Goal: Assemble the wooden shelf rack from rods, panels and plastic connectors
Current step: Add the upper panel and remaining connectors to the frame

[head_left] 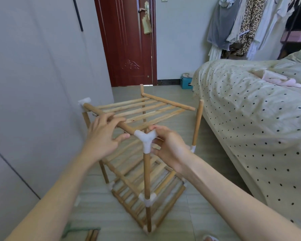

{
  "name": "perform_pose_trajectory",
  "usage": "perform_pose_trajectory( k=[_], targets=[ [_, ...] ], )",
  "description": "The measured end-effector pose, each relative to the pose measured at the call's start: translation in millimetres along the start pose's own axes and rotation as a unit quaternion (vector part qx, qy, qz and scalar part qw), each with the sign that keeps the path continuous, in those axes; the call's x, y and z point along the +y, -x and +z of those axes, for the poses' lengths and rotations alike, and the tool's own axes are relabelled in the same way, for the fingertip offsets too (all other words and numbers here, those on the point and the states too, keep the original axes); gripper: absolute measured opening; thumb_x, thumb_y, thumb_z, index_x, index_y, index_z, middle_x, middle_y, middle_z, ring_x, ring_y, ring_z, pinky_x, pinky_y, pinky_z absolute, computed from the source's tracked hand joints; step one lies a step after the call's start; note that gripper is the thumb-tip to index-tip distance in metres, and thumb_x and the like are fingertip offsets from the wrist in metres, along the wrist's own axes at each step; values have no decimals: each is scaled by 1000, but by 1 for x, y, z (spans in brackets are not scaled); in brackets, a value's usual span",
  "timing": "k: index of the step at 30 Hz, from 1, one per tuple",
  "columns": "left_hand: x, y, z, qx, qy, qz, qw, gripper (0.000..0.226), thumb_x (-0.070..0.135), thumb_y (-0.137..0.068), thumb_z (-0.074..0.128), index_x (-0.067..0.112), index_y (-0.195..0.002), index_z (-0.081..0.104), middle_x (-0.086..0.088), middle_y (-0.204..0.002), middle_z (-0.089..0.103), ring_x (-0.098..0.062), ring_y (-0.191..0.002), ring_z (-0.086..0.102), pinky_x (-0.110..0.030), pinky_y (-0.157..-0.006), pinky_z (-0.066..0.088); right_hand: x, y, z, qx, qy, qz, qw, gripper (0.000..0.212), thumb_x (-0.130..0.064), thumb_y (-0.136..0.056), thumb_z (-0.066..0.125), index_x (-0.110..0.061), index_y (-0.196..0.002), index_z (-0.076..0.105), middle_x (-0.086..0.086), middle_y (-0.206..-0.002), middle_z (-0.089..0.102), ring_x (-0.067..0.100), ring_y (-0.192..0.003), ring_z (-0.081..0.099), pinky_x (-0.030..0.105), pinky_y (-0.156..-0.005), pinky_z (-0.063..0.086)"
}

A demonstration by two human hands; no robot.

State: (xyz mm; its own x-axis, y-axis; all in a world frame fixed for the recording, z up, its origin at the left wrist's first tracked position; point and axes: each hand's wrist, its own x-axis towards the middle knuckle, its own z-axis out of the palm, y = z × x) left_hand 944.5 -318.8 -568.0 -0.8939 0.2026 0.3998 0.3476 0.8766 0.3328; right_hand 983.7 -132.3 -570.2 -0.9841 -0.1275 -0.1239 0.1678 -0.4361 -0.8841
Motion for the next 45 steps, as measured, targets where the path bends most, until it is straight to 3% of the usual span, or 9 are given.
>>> perform_pose_trajectory(
  k=[4, 11, 17, 25, 28, 31, 36, 39, 45],
  targets=[
    [5, 17, 9, 81, 144, -88, 982, 41, 20, -94, 52, 15, -133, 43, -6, -140, 36, -20, -133, 34, -27, -104, 25, 9, -10, -10, 20, 291, -69, 954, 25, -15, -98, 42, -12, -116, 59, 6, -107, 64, 19, -97, 61, 31, -87, 50],
    [23, 45, 28, -6, 118, -29, 993, 72, 71, -76, 46, 45, -138, 19, 10, -156, -15, -16, -144, 12, -37, -105, 30, 19, -30, -40, 72, 476, -78, 873, 34, -19, -98, 43, -11, -130, 50, 6, -119, 58, 18, -108, 54, 27, -87, 41],
    [13, 34, 28, 54, 47, -13, 997, 56, 48, -78, 65, 42, -122, 31, 3, -155, 4, -26, -126, 44, -29, -77, 42, 45, -40, -24, -68, 584, -50, 808, 40, -20, -99, 41, -13, -138, 41, 7, -137, 50, 20, -124, 47, 23, -95, 36],
    [-61, 20, 6, 26, 232, -30, 972, 66, 9, -84, 61, 50, -125, 30, 11, -149, 25, 4, -137, 20, -17, -103, 28, 81, -49, -52, -145, 764, 24, 628, 49, -26, -100, 38, -18, -146, 26, 8, -149, 36, 27, -132, 37, 35, -103, 34],
    [-87, 24, 15, 116, 211, -138, 961, 57, 23, -98, 41, 41, -144, 12, 4, -103, 59, -12, -92, 61, -24, -73, 48, 85, -55, -60, -147, 791, 41, 593, 51, -28, -100, 36, -20, -148, 21, 7, -151, 30, 27, -135, 34, 38, -107, 33],
    [-108, 34, 31, 133, 121, -223, 958, 52, 24, -101, 30, 32, -147, 9, -12, -85, 59, -26, -65, 56, -36, -55, 44, 92, -60, -64, -153, 807, 61, 567, 52, -26, -100, 34, -22, -149, 16, 6, -153, 25, 29, -138, 28, 41, -109, 32],
    [-112, 40, 51, 28, 110, -243, 963, 80, 11, -95, 44, 14, -148, -17, -15, -153, 20, -35, -107, 52, -39, -84, 46, 121, -67, -54, -194, 843, 53, 498, 55, -18, -100, 33, -19, -150, 11, 7, -156, 16, 31, -140, 23, 41, -113, 25],
    [-113, 43, 53, 2, 139, -225, 964, 87, 8, -95, 46, 14, -144, -25, -2, -158, -15, -26, -138, 25, -22, -94, 30, 141, -73, -46, -209, 855, 48, 472, 56, -24, -102, 29, -20, -151, 2, 4, -159, 0, 25, -145, 6, 44, -117, 11],
    [-131, 49, 51, -78, 207, -187, 957, 92, 5, -96, 43, 26, -137, -37, 10, -151, -31, -10, -143, -10, -18, -104, 7, 175, -91, -43, -228, 876, -22, 424, 54, -31, -104, 19, -31, -149, -10, 0, -157, -16, 23, -145, -11, 50, -115, -2]
  ],
)
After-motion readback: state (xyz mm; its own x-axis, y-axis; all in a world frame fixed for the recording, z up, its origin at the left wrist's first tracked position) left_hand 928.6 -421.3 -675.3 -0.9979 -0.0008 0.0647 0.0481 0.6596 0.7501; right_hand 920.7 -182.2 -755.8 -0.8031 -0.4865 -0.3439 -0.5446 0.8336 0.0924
